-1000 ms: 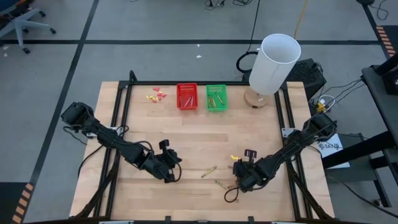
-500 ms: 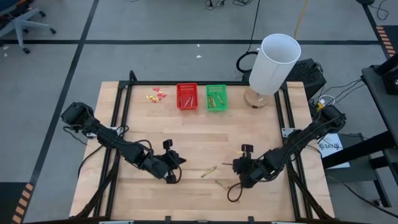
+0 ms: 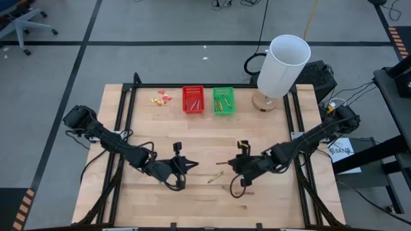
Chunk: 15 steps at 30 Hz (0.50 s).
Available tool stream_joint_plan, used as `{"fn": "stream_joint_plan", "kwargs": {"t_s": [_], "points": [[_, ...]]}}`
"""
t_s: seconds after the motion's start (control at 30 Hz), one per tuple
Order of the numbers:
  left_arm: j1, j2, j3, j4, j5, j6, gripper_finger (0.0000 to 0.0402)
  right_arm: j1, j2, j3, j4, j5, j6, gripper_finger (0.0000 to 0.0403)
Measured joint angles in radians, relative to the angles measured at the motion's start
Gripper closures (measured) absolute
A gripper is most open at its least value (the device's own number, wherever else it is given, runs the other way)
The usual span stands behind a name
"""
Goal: Sort crayons
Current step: Put the red crayon into the red bin
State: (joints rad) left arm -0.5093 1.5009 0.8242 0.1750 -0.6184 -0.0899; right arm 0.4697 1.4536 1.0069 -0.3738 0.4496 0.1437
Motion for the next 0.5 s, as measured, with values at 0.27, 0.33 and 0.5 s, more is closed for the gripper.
{"fn": "stream_joint_plan", "kwargs": {"t_s": [0.27, 0.33, 0.5], "points": [[0.03, 0.0, 0.0, 0.051, 0.013, 0.046, 0.0377, -0.069, 0.0, 0.0, 0.115, -0.003, -0.144, 0.0403], [0.042, 0.0, 0.0, 0.057, 0.013, 0.045, 0.0352, -0.084, 0.0, 0.0, 0.135, -0.004, -0.162, 0.0403], [0.079, 0.0, 0.0, 0.114, 0.0, 0.055, 0.0269, -0.122, 0.0, 0.0, 0.152, -0.004, -0.196, 0.0403]]}}
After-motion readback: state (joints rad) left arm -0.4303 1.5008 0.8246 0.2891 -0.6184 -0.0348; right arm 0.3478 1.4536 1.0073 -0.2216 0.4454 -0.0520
